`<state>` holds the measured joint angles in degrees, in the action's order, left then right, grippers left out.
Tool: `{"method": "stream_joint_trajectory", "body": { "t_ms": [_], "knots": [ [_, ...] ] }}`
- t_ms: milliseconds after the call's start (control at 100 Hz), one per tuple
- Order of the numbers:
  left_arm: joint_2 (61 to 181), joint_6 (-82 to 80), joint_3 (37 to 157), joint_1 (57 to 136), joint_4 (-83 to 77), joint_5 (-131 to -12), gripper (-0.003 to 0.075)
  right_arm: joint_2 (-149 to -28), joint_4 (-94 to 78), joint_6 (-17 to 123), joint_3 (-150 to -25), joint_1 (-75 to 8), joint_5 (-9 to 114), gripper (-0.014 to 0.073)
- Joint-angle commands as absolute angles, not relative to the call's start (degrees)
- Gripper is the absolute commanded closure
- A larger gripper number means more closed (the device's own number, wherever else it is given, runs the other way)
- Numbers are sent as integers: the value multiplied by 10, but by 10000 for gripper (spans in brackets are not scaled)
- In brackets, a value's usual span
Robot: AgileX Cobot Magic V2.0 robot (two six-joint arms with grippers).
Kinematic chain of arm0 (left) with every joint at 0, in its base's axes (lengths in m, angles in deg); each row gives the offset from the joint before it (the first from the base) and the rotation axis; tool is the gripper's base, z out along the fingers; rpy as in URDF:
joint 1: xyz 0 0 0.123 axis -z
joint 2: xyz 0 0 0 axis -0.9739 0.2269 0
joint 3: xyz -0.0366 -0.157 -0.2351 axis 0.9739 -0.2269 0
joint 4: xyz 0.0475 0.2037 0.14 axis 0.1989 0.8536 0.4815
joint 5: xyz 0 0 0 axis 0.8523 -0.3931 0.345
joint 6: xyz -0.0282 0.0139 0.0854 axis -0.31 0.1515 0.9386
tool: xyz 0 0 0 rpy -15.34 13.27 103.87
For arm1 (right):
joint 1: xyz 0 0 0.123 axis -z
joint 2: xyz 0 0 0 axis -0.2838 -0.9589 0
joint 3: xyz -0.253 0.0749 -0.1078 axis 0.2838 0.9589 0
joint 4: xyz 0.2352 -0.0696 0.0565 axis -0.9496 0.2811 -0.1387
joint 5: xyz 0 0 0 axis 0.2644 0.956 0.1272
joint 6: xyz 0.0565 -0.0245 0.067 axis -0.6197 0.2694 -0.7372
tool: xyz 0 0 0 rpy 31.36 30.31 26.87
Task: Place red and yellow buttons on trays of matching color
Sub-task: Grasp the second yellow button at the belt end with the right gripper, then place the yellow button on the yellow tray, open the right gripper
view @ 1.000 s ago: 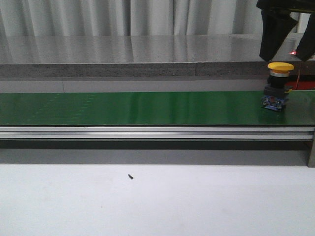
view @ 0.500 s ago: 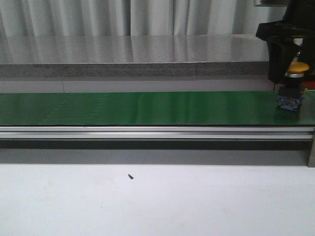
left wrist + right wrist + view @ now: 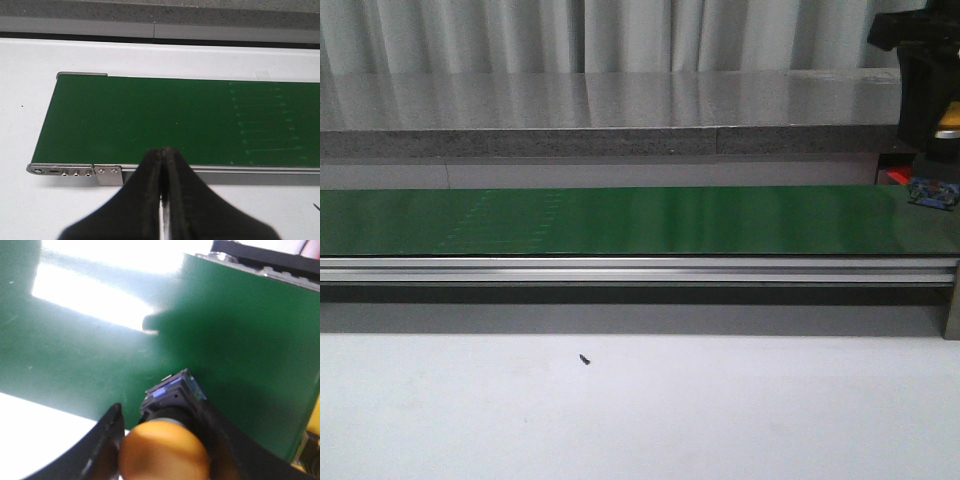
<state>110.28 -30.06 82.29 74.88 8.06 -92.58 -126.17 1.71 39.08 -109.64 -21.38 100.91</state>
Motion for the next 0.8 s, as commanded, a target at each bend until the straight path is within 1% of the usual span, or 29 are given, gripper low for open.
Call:
{"method": "stream_joint_trajectory", "body": {
  "t_ms": [0, 160, 300, 480, 670, 790],
  "knots": [
    [1101, -302, 839, 753, 68, -888, 740, -1195, 12, 386, -1075, -211, 983, 379],
    [1101, -302, 839, 753, 68, -888, 740, -1132, 35, 361, -999, -210, 952, 379],
    [1101, -302, 839, 753, 68, -888, 740, -1097, 50, 345, -941, -185, 944, 379],
    [1101, -302, 839, 753, 68, -888, 740, -1064, 52, 345, -881, -101, 938, 379],
    [1101, -302, 839, 753, 67, -888, 740, -1048, 39, 345, -830, -15, 878, 379],
    [1101, -302, 839, 753, 67, -880, 740, -1048, 39, 337, -809, 30, 861, 379]
  ]
}}
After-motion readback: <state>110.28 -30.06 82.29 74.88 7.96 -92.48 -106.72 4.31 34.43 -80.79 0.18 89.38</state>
